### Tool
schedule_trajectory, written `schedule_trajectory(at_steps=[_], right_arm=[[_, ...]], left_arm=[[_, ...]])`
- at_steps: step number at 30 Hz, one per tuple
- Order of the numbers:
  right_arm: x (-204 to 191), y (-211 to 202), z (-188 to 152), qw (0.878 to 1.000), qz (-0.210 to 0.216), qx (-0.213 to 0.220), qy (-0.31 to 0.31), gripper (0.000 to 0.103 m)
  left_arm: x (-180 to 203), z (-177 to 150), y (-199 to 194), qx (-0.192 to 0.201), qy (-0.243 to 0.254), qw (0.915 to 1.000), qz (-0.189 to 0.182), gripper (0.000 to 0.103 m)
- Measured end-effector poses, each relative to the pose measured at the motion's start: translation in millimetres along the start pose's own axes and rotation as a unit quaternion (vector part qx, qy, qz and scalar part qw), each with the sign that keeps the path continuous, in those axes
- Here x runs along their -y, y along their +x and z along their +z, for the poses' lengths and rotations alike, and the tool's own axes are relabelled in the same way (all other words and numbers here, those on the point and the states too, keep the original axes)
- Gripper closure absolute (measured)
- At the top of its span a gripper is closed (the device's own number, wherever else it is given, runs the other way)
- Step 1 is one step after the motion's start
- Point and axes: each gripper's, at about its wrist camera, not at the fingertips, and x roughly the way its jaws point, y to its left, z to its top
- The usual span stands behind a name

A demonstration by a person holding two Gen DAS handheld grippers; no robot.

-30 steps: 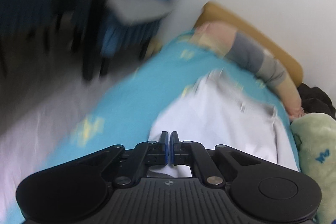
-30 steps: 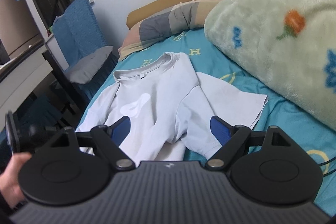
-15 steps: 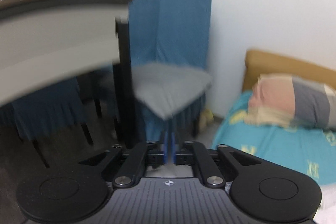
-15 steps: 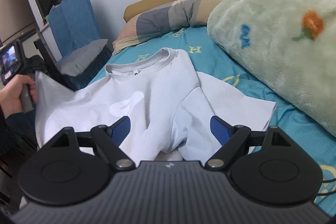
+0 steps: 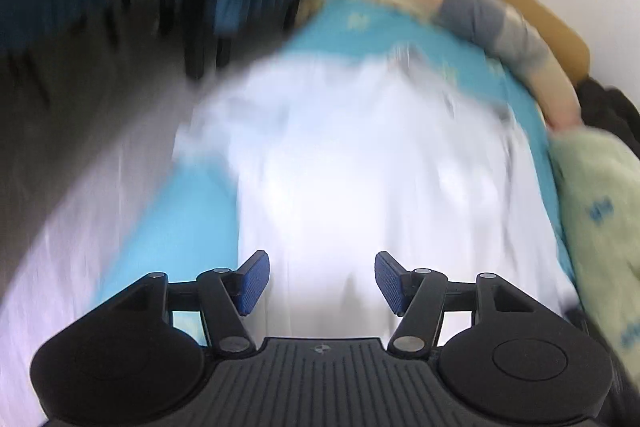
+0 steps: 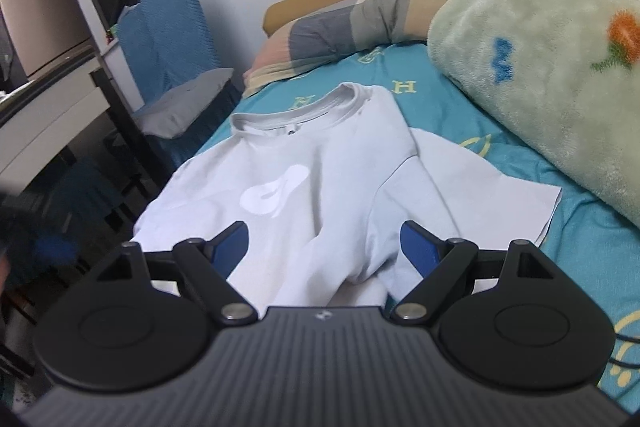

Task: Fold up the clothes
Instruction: 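Grasp the shirt hem with the left gripper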

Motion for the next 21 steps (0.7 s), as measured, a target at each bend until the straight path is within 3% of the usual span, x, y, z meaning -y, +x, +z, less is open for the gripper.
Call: schedule_trajectory(at_steps=[4, 7, 10, 15, 21], right_arm=[[-1, -18, -8, 1.0, 0.017, -0.009, 0.001, 0.019], [-2, -33, -17, 1.0, 0.02, -0.022, 0.001, 0.019], [-2, -55, -30, 0.998, 0.031, -0.049, 0.018, 0.019], [-5, -96, -58, 0.99, 0.068, -0.108, 0.064, 0.018], [-42, -114, -103, 0.976, 0.105, -0.187, 0.041, 0.019]], left_arm=[[-22, -67, -34, -0.013, -0.031, 0.9994, -0.013, 0.037], [-37, -92, -40, -0.023, -0.053, 0.998, -0.026, 0.033], [-48, -97, -26, -0.046, -0.078, 0.9956, -0.026, 0.033], [-46, -100, 2, -0.063, -0.054, 0.9965, 0.003, 0.035], [-38, -102, 22, -0.065, -0.014, 0.9976, 0.017, 0.046]])
